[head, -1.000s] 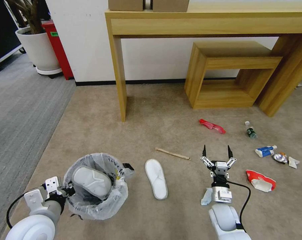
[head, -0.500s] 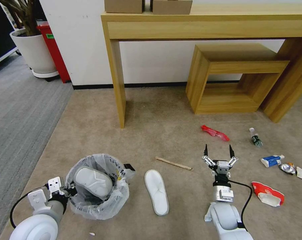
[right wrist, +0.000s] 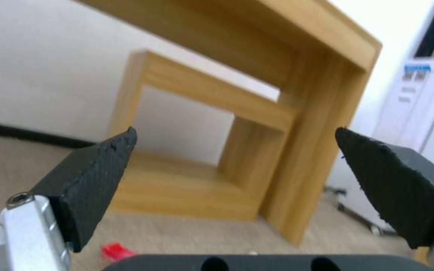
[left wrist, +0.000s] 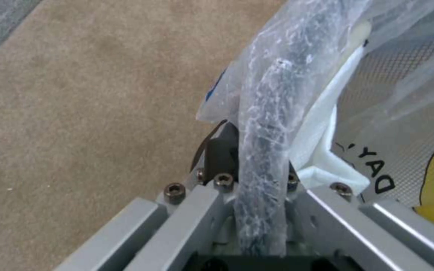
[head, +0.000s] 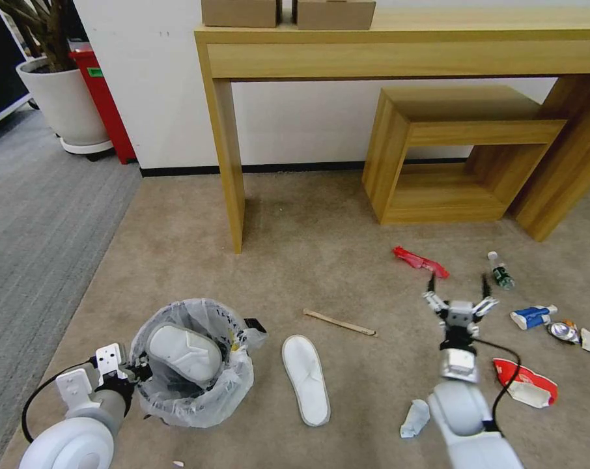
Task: Pick up the trash bin and place the garbage on the floor into it.
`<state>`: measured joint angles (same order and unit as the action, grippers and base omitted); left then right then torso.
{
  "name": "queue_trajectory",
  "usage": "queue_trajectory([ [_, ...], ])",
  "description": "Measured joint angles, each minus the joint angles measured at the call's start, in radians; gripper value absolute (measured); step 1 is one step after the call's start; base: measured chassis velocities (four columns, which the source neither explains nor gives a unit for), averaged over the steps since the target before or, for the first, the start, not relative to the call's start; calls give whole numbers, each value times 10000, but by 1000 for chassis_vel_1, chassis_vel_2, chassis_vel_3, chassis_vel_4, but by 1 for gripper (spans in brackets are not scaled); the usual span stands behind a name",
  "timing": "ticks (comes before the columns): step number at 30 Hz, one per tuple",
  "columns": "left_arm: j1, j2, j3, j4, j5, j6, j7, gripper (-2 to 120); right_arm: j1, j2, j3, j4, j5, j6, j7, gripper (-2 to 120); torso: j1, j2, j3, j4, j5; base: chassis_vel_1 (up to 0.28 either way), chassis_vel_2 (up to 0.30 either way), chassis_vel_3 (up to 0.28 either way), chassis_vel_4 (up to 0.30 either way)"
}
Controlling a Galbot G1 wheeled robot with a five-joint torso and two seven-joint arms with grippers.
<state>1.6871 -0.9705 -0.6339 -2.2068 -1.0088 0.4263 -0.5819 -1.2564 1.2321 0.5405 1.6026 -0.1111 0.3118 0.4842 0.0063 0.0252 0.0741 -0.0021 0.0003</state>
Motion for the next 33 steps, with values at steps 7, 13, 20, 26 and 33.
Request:
queue_trajectory([
  [7,75,-3,47,31,186,15,80,0,-327,-1320,-80,82,1388,-1851,23,100,0,0,0,-1,0,0,0,0,0],
  [13,163,143,8,37,234,24,107,0,-663,-2554,-201,400,4138,-5349,-60,100,0,0,0,-1,-3,0,0,0,0],
  [20,292,289,-7,14,341,12,122,0,-1100,-2843,-406,1920,11190,-10574,3810,100,1,0,0,-1,-1,0,0,0,0],
  [26,343,213,178,81,545,-2,160,0,-1429,-2399,-446,2096,11724,-10725,4182,100,0,0,-1,-1,-4,0,0,0,0],
  [33,393,187,338,159,755,-5,161,0,-1625,-2341,-683,2375,11215,-10595,3108,100,0,0,0,-1,0,0,0,0,0],
])
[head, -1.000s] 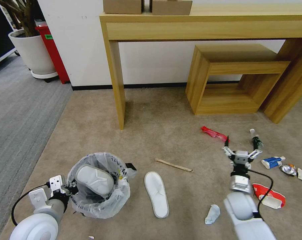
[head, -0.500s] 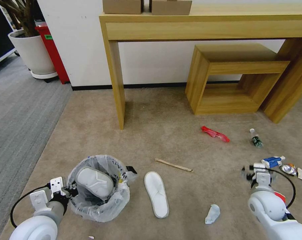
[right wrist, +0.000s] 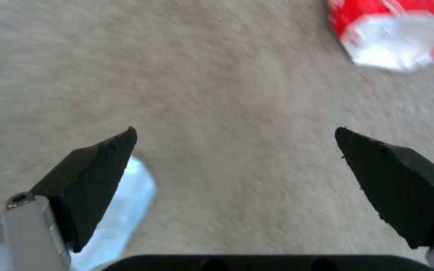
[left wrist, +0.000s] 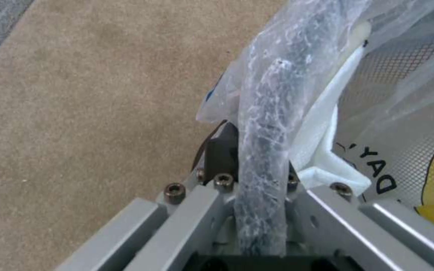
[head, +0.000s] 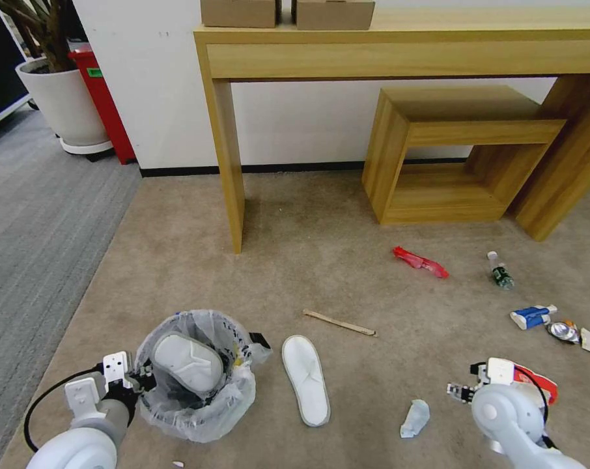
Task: Pick up the trash bin and place the garbage on the floor into it.
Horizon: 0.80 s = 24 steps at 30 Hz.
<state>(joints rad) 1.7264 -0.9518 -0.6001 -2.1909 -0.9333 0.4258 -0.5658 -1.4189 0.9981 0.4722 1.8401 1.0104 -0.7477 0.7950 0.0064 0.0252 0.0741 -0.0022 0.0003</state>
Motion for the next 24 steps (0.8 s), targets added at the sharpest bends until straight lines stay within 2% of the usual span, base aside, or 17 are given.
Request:
queue_trajectory([
  [3,1,-16,79,84,114,0,-8,0,-96,-614,-29,364,-193,194,-1408,100,1,0,0,1,-2,0,0,0,0],
  [4,1,-16,79,84,114,0,-8,0,-96,-614,-29,364,-193,194,-1408,100,1,0,0,1,-2,0,0,0,0],
  [6,-12,-87,184,135,231,0,-18,0,-191,-1244,23,460,-595,220,-2743,100,0,-1,0,1,-3,0,0,0,0],
  [7,-12,-87,184,135,231,0,-18,0,-191,-1244,23,460,-595,220,-2743,100,0,-1,0,1,-3,0,0,0,0],
  [9,-27,-149,253,186,331,2,-21,0,-215,-1957,-37,477,-765,168,-3629,100,1,0,0,-1,-1,0,0,0,0],
  [10,-43,-175,270,225,352,4,-25,0,-223,-2424,-42,429,-917,232,-4467,100,0,0,0,0,2,0,0,0,0],
  [11,-43,-175,270,225,352,4,-25,0,-223,-2424,-42,429,-917,232,-4467,100,0,0,0,0,2,0,0,0,0],
  [12,-54,-183,275,242,355,4,-34,0,-223,-2683,-61,364,-1087,373,-4961,100,0,0,0,1,1,0,0,0,0],
  [14,-122,-205,278,305,355,5,-41,0,-48,-3439,-211,-25,-1945,1077,-7110,100,1,0,0,0,-4,0,0,0,0],
  [15,-122,-205,278,305,355,5,-41,0,-48,-3439,-211,-25,-1945,1077,-7110,100,1,0,0,0,-4,0,0,0,0],
  [18,-142,-227,259,388,355,6,-101,0,510,-3816,-934,-424,-2184,588,-8493,100,2,0,0,1,1,0,0,0,0],
  [21,-126,-261,232,427,366,6,-126,0,731,-3831,-1306,-505,-2200,301,-8742,100,2,0,1,1,3,0,0,0,0],
  [24,-95,-367,216,468,432,4,-134,0,974,-3741,-1747,-581,-1907,138,-8345,100,2,0,0,1,1,0,0,0,0],
])
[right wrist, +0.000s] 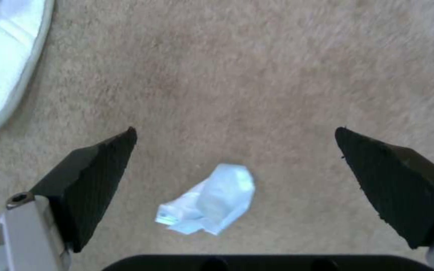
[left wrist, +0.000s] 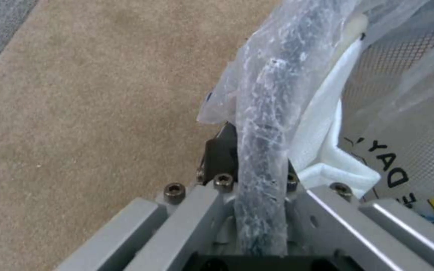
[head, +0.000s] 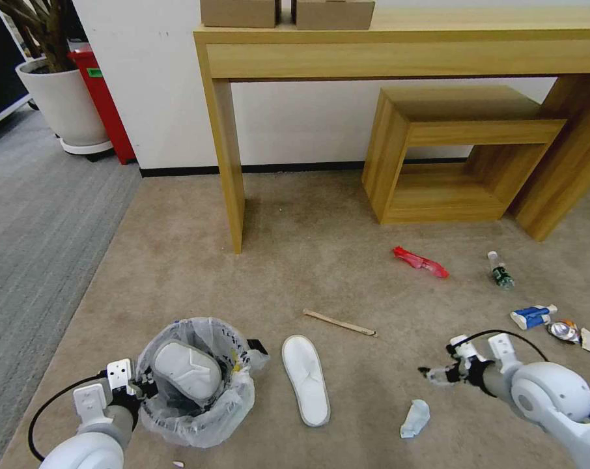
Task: Pick up the trash bin and place the garbage on the floor into it.
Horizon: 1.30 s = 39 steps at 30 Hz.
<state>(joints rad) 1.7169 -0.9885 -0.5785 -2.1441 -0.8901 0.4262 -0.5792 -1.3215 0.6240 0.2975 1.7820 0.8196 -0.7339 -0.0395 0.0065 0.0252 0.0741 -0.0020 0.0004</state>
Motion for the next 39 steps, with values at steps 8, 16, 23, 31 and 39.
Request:
queue_trajectory([
  [8,75,-190,50,99,173,-41,-19,0,198,668,-476,-425,491,-10,1791,100,0,0,0,1,0,0,0,0,0],
  [16,108,-124,89,147,216,-39,-57,0,-801,899,-29,-27,541,-35,2601,100,-1,1,-1,-2,-1,0,0,0,0],
  [23,53,-228,307,212,393,-40,-68,0,-1154,814,212,-88,459,-39,2863,100,-1,1,-1,-1,-1,0,0,0,0],
  [31,55,-302,422,256,473,-27,-66,0,-1070,1283,19,-439,211,-37,2835,100,-1,1,0,-1,0,0,0,0,0],
  [39,84,-274,451,281,437,-21,-65,0,-848,1807,-371,-969,-116,-30,2846,100,-1,1,0,-1,-1,0,0,0,0],
])
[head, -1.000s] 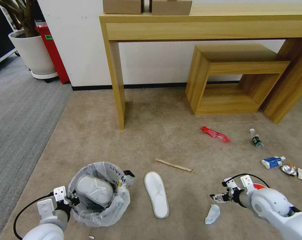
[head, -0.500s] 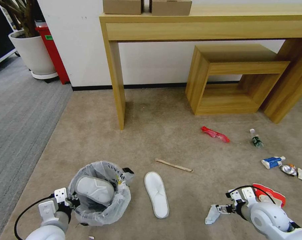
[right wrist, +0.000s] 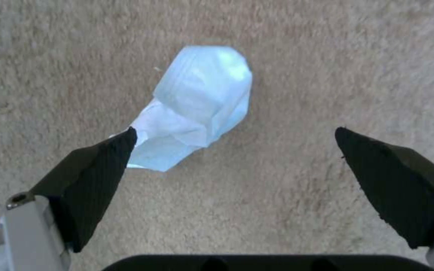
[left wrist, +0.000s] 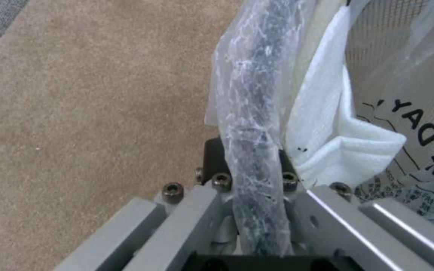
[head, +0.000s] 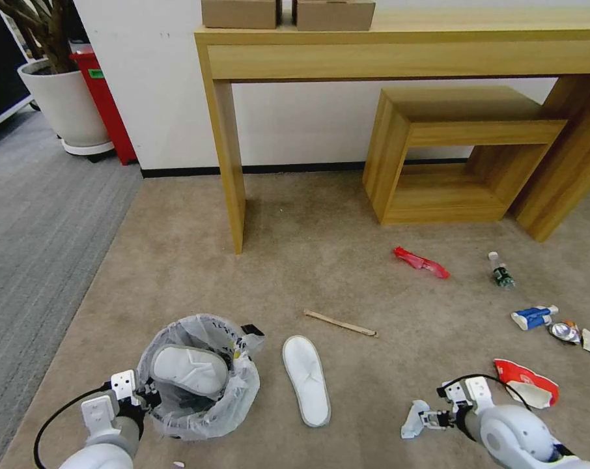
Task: Pick up the trash bin and place the garbage on the floor into it.
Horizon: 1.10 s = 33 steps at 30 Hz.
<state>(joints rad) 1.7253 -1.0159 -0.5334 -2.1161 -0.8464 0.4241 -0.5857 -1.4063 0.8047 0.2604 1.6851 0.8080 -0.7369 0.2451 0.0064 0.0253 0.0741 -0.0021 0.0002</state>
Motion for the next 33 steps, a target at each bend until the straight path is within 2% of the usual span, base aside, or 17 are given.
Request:
queue_trajectory([
  [10,-11,109,-44,-90,-407,40,-53,0,356,361,-193,-551,-253,7,-196,100,0,-2,2,-1,-7,0,0,0,0],
  [24,26,464,-380,-593,-1542,166,-651,0,939,631,-692,-1032,-326,14,-220,100,1,-3,2,-2,-6,0,0,0,0],
  [33,64,520,-473,-859,-1784,184,-774,0,983,744,-731,-1180,-354,16,-91,100,1,-3,1,0,-2,0,0,0,0],
])
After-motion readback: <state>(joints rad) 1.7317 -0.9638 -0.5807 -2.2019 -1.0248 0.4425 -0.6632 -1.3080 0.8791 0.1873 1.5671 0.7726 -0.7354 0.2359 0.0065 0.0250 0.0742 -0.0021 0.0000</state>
